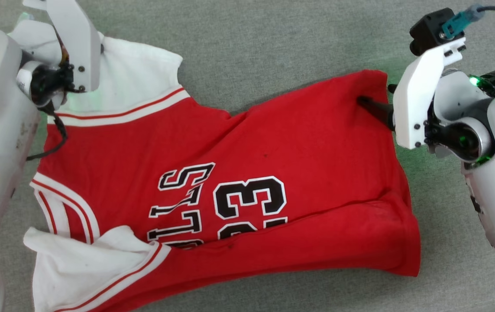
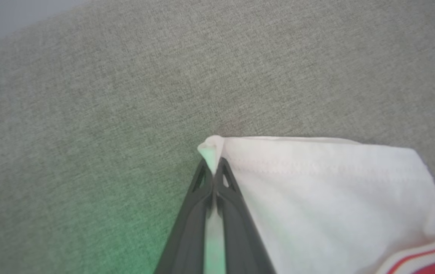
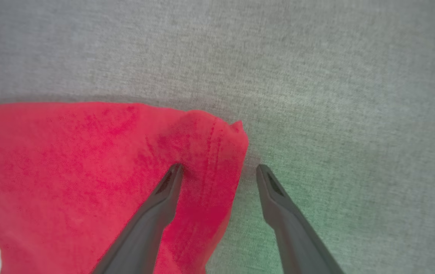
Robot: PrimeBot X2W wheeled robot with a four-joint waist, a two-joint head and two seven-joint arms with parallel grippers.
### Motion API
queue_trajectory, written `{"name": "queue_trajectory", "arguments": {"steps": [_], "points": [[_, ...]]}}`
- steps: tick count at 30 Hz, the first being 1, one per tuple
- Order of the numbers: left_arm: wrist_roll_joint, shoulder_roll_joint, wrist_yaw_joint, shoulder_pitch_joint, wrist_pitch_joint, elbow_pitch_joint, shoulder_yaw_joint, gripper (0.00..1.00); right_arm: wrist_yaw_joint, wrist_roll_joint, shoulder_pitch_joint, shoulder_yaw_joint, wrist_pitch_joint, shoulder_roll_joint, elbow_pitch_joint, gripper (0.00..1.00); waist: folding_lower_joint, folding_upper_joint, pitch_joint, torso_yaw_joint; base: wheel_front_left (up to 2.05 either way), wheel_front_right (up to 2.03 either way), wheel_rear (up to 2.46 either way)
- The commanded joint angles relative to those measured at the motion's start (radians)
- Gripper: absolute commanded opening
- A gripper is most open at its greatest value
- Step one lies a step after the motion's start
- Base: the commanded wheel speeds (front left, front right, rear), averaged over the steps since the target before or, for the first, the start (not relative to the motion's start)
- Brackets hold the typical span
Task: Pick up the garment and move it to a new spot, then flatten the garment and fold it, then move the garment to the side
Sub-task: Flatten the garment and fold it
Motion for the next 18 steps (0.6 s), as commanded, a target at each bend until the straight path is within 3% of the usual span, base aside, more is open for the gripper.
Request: {"name": "queue_trajectory", "arguments": {"steps": [1,3,12,18], "points": [[-0.010,0.003,0.002,0.011,0.002,0.011,-0.012,0.00,-0.001,0.016,-0.025,0.009,0.005,0.007,0.027,1.00,-0.0001,0.0000,0.002,0.001,0.00,0.00,0.00],[-0.016,0.001,0.002,0.009,-0.003,0.013,-0.018,0.00,-0.001,0.030,-0.047,0.030,0.011,0.008,0.064,0.00,-0.0001,0.0000,0.003,0.003,0.00,0.00,0.00],[-0.062,-0.001,0.002,0.006,-0.056,0.004,-0.026,0.00,-0.001,0.090,-0.088,0.085,-0.032,-0.052,0.164,0.00,-0.0001,0.0000,-0.028,0.043,0.00,0.00,0.00],[-0.109,0.004,0.002,0.023,-0.113,-0.026,-0.028,0.00,-0.001,0.135,-0.058,0.133,-0.119,-0.105,0.146,0.00,-0.0001,0.0000,-0.087,0.081,0.00,0.00,0.00]]}}
